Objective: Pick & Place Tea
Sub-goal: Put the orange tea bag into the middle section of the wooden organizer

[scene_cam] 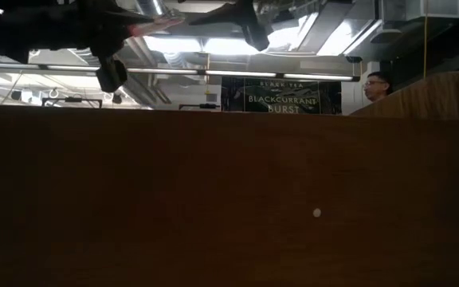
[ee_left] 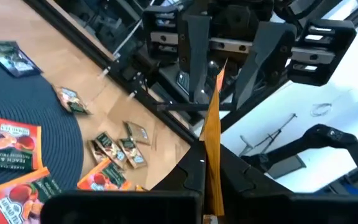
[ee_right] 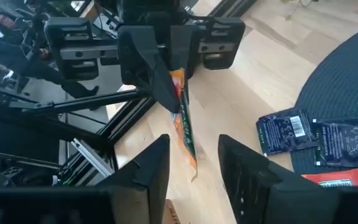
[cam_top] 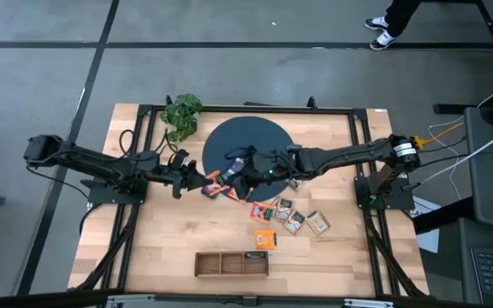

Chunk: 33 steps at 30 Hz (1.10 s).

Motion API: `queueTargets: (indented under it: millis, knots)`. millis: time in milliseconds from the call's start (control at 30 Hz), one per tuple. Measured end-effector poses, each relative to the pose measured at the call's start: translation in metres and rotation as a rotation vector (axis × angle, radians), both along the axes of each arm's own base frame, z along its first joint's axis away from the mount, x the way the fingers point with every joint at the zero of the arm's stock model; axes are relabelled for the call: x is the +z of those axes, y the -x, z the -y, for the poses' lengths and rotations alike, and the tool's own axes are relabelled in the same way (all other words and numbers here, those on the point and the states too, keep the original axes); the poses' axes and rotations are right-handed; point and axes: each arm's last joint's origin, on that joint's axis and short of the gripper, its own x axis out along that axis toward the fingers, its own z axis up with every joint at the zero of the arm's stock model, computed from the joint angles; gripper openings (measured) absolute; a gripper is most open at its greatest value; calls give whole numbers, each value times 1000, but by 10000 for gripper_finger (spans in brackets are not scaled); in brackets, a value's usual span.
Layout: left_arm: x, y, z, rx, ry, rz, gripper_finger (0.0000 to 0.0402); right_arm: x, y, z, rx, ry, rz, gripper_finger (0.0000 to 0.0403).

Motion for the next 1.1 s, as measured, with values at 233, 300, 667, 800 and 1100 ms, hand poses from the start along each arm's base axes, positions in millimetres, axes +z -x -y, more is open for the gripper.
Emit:
queueTargets:
  millis: [233,300,667,800,1100]
  knots:
    - [3,0,2,38,-1,35,4,1,-1,2,27,8,8,138]
    - [6,0,1,43,1,59,4,0,-1,1,37,5,11,130]
    - [6,0,2,34,0,57,11,-2,-7,4,53,48,48,9]
    - [4,0,2,12,-3,34,25,-2,-7,3,76,35,41,8]
    - [-10,1,7,-156,8,-114,56,-11,0,-12,222,-74,-72,4]
